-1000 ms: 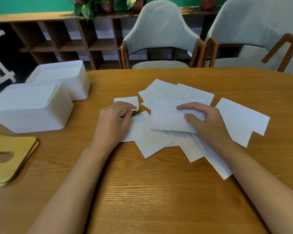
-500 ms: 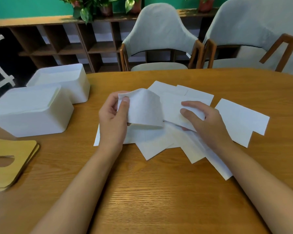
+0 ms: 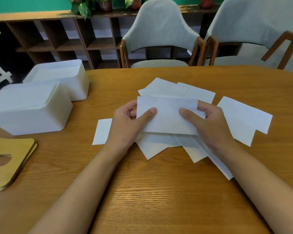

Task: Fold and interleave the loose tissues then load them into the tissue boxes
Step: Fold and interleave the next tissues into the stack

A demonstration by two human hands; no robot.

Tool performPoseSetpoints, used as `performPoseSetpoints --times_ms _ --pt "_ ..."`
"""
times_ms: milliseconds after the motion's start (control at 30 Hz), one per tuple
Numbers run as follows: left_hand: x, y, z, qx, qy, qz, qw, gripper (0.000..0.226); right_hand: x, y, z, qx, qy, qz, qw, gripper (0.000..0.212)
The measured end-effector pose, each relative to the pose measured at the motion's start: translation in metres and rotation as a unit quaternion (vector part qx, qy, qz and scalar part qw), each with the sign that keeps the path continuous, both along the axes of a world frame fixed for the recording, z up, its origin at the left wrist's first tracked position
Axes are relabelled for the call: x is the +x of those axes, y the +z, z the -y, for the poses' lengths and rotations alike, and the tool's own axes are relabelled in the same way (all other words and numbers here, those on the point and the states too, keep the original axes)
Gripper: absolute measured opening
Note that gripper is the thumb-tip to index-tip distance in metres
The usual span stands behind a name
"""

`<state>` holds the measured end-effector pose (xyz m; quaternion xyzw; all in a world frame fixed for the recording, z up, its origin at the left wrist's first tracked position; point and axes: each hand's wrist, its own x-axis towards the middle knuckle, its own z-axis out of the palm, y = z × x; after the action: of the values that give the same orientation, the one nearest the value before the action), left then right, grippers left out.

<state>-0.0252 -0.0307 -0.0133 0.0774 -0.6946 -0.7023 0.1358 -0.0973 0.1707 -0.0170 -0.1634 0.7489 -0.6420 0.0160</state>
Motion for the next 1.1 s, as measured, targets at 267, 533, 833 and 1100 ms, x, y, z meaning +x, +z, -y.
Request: performPoseSetpoints --times_ms 267,533,833,1100 --pt "0.000 -0.001 0.001 0.026 0.008 0.009 1.000 0.028 0.003 -0.002 0.003 0.038 0.071 -0.067 0.995 0.073" --pt "0.000 -0.002 -0.007 0.021 0.002 0.026 0.999 0.026 0.004 0.000 0.005 0.051 0.052 -0.097 0.993 0.074" --pt "-0.003 -0.006 -0.001 -0.102 0.029 -0.002 0.994 0.030 0.004 -0.001 0.003 0.080 0.058 -0.128 0.987 0.062" --pt "-0.003 0.003 0.007 -0.017 -0.038 0.009 0.999 0.041 0.005 0.004 -0.004 0.036 0.093 -0.111 0.989 0.029"
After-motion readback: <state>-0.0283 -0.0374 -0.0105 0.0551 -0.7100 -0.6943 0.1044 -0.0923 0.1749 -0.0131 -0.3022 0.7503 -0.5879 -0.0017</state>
